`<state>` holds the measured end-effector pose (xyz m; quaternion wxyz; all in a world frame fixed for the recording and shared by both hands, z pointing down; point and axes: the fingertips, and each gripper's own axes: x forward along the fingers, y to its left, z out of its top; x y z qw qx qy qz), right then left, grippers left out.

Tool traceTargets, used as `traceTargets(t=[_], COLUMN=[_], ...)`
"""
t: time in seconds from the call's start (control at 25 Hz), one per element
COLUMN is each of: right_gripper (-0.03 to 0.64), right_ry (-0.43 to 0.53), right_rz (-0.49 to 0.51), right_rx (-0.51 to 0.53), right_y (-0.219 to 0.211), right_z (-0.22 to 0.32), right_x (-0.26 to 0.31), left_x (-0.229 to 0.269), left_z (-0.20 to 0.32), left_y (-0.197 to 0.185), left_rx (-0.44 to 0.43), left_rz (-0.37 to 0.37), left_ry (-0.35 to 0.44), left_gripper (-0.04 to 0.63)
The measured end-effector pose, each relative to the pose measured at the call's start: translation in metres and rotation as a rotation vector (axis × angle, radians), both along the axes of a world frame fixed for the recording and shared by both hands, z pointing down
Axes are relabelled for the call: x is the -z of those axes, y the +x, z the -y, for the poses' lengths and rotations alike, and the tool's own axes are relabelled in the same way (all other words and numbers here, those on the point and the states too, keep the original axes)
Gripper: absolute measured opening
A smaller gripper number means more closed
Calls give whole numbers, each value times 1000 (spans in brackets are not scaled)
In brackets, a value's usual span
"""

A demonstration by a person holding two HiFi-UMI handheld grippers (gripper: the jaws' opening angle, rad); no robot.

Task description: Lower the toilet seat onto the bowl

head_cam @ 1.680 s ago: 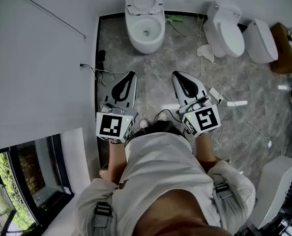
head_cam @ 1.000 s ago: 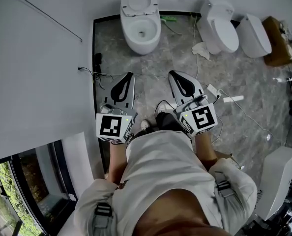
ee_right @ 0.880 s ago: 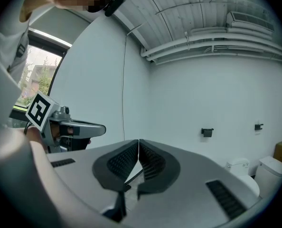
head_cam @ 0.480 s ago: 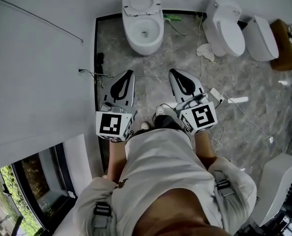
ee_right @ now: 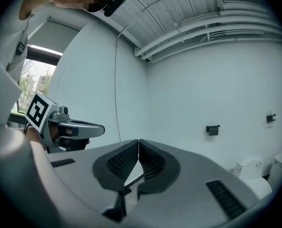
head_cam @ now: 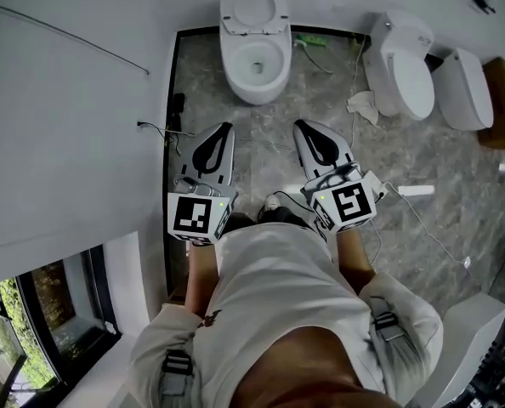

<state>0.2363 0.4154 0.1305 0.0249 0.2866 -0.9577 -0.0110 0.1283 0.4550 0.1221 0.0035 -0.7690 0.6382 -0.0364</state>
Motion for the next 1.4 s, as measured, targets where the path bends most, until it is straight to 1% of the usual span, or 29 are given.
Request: traceTargets(t=[0.16,0.32,0.56,0.8,1.08,1.4], right_gripper=[21,21,21,21,21,21], right_ry=[-13,-20,-24,-22,-17,-35], right_rz=[-3,0,0,-13,-26,-50], right_rx=[21,31,24,2,-47,-135], right_y=[1,-5,-17,-54,-95,-136], right_z=[19,31,54,83,121,159], right_x=[-3,-3,-8,-12,-9,-9], left_x=[0,0,-4,-8,-9,-9], left_z=[17,29,53,84,128,173], left_y=[3,-2,-12,-49,-93,-141], left_rx=[18,24,5,-18,-62,-137], left_rz=[-7,-12,-8,-22,-21,-27], left_ry=[-3,-2,2,9,6,-6], left_gripper=[32,31,23,23,23,23])
